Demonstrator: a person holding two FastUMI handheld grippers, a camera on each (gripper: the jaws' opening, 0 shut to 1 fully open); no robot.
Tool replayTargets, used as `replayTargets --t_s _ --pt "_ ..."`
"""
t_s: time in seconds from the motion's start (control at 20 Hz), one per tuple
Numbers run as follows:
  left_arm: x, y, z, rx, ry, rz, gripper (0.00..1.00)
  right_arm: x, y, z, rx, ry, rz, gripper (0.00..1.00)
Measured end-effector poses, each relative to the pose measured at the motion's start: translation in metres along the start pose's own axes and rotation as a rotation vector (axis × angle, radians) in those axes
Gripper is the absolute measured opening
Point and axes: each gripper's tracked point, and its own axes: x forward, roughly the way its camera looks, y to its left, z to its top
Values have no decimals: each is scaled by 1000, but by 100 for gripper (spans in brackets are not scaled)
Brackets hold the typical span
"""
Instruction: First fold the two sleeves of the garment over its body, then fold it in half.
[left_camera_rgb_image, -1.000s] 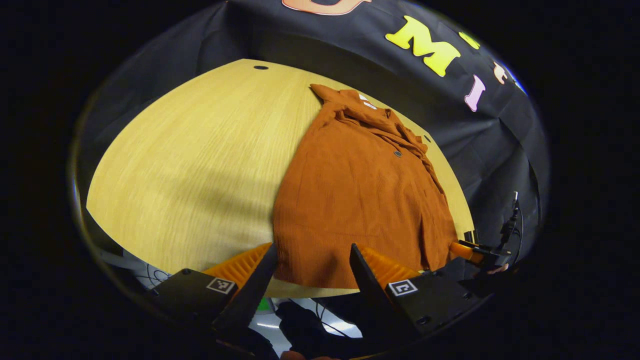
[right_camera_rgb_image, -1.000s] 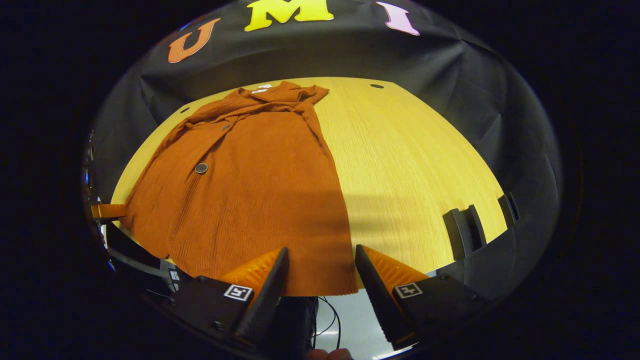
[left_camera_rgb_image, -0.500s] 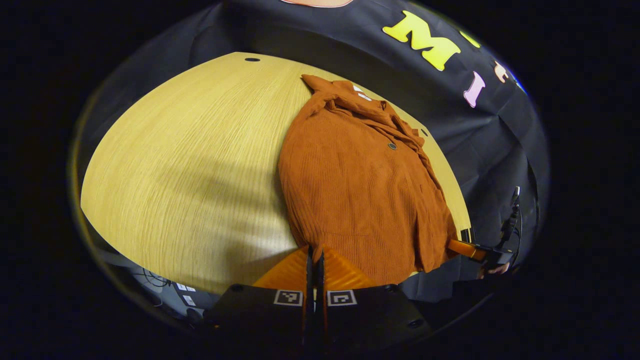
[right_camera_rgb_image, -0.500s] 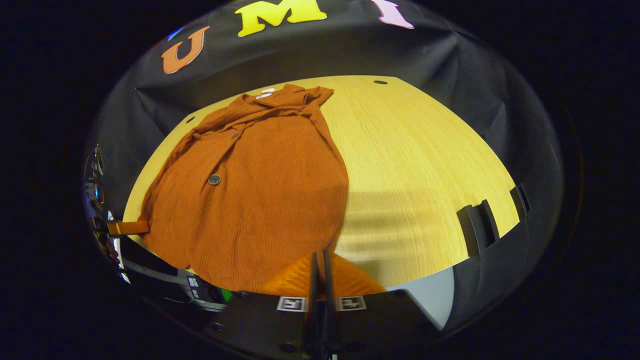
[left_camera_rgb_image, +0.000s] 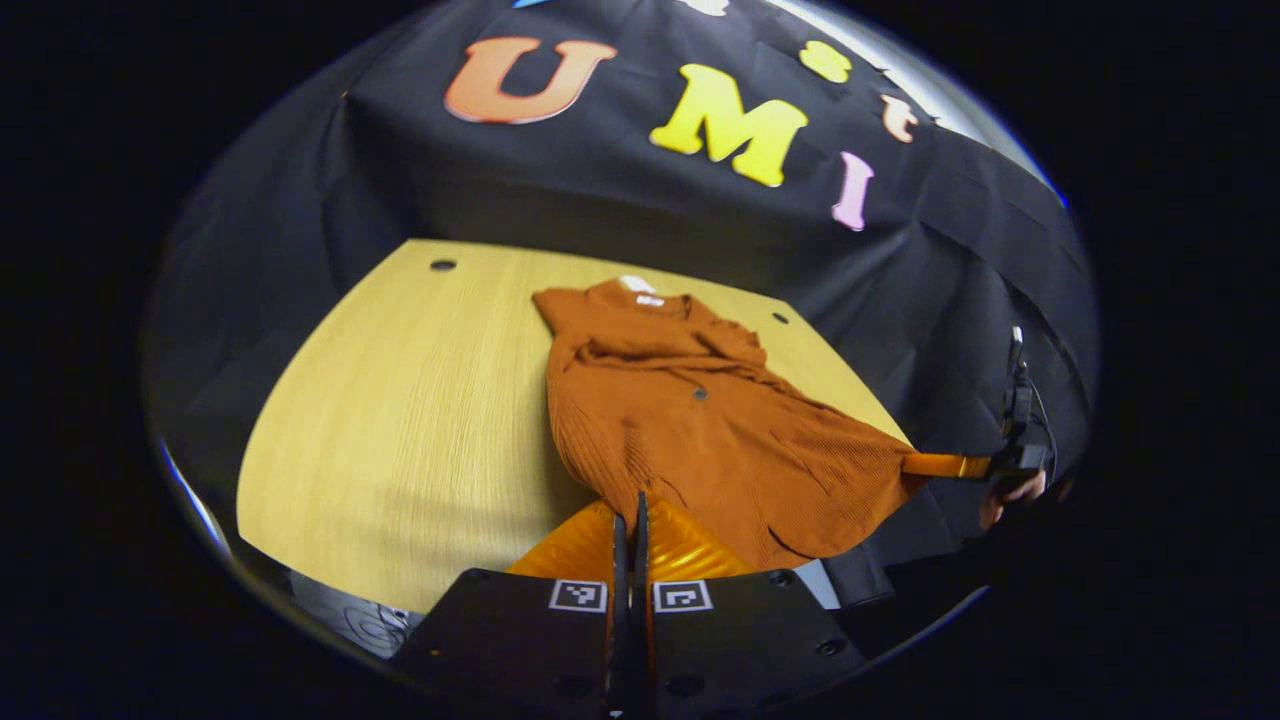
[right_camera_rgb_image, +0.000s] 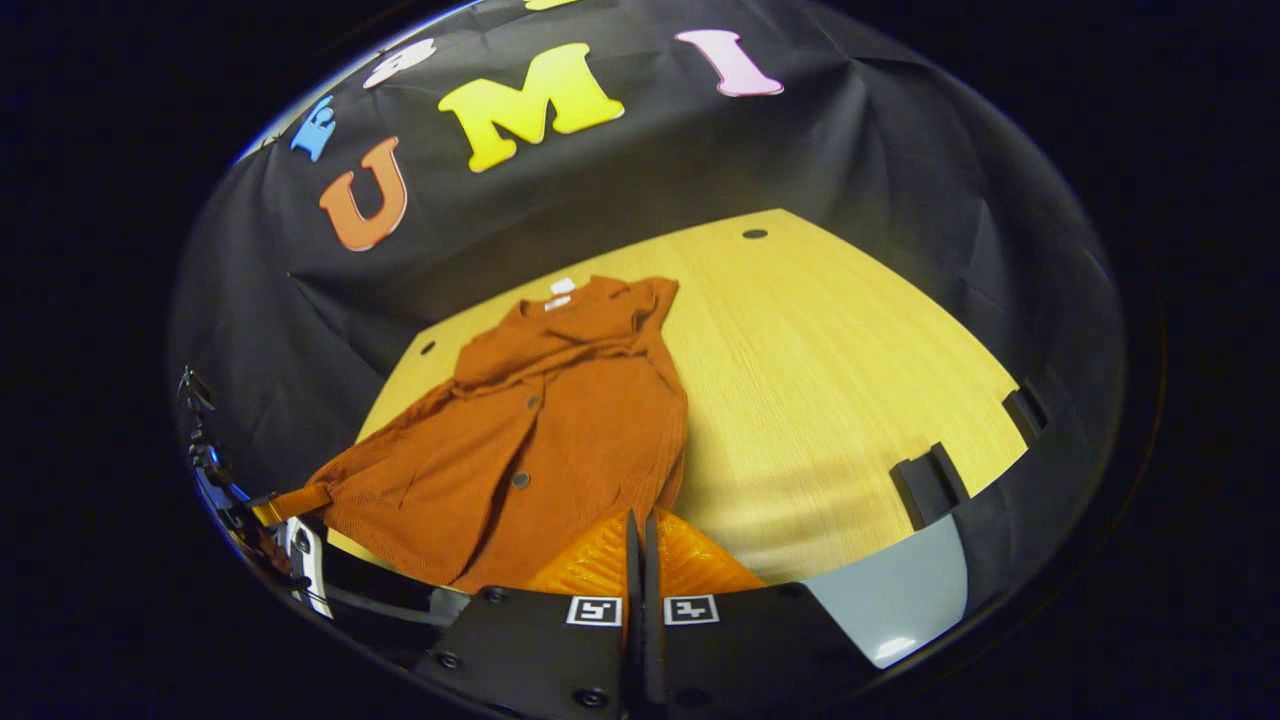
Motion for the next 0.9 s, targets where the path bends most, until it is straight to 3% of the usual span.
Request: replayTargets --t_s 0.2,0.4,0.65,0.9 --pt "-12 -17 40 59 -82 -7 3 -26 20 56 16 -116 34 0" --pt "-9 -4 62 7 -119 15 3 -22 34 110 37 -187 83 0" --pt "31 33 119 -50 -141 62 3 31 38 182 56 -212 118 0" --pt "109 71 186 -102 -115 85 3 120 50 259 27 -183 145 0"
